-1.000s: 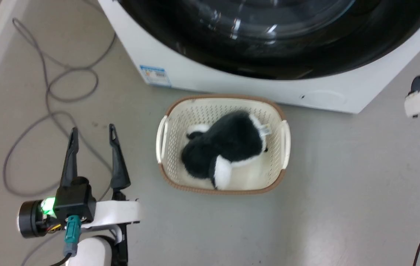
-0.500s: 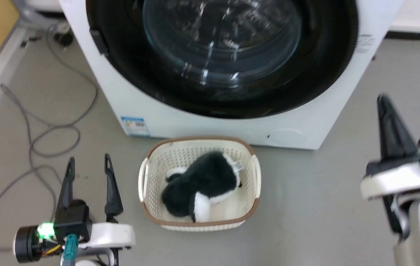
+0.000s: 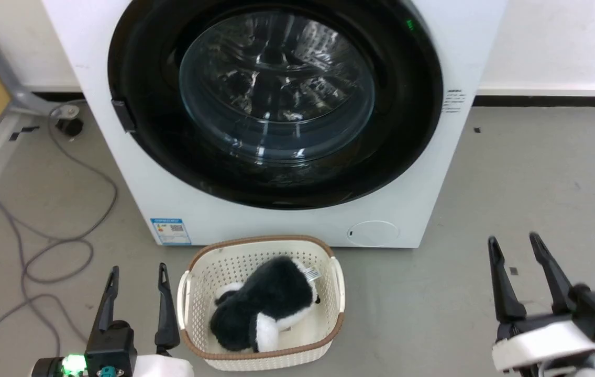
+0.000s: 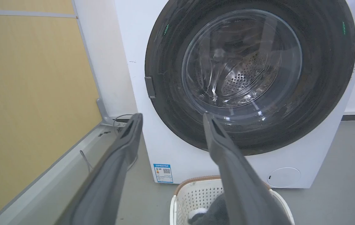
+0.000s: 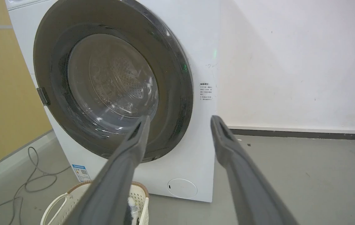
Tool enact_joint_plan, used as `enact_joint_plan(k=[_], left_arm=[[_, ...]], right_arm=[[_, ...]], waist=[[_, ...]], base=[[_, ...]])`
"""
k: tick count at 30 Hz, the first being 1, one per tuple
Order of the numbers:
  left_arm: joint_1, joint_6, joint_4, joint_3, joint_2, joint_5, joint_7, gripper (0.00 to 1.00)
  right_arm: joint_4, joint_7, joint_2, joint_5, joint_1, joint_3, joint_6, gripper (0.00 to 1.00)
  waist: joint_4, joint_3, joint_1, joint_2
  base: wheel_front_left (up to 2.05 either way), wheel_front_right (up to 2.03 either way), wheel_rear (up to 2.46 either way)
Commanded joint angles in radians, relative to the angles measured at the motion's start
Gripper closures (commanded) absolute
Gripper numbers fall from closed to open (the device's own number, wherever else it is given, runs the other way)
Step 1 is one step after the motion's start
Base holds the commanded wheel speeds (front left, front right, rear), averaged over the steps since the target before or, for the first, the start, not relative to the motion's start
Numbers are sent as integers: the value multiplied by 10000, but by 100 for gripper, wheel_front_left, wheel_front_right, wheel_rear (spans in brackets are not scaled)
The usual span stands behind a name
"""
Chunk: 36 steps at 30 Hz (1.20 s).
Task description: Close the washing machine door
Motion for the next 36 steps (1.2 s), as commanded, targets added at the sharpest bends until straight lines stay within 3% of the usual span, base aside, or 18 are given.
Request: enact_joint_plan(k=[1, 9, 10, 36], left_arm=[[156, -87, -40, -9, -19, -35, -44, 0], [262, -283, -44, 3, -91, -79, -44, 0], [129, -265, -33, 6, -77, -61, 1, 100], [0, -580, -54, 114, -167, 1, 491, 100]], right_arm=[[-149, -3, 43, 214, 360, 20, -9, 0], [-434, -3, 45, 439, 996, 22, -9, 0], [-374, 1, 0, 404, 908, 23, 0, 100], [-568, 486, 7, 150, 891, 158, -2, 100]], waist=[[-130, -113, 2, -1], [-248, -219, 2, -1], [-249, -221, 2, -1], [-191, -212, 2, -1]], base=[[0, 0, 0], [0, 0, 0], [0, 0, 0], [0, 0, 0]])
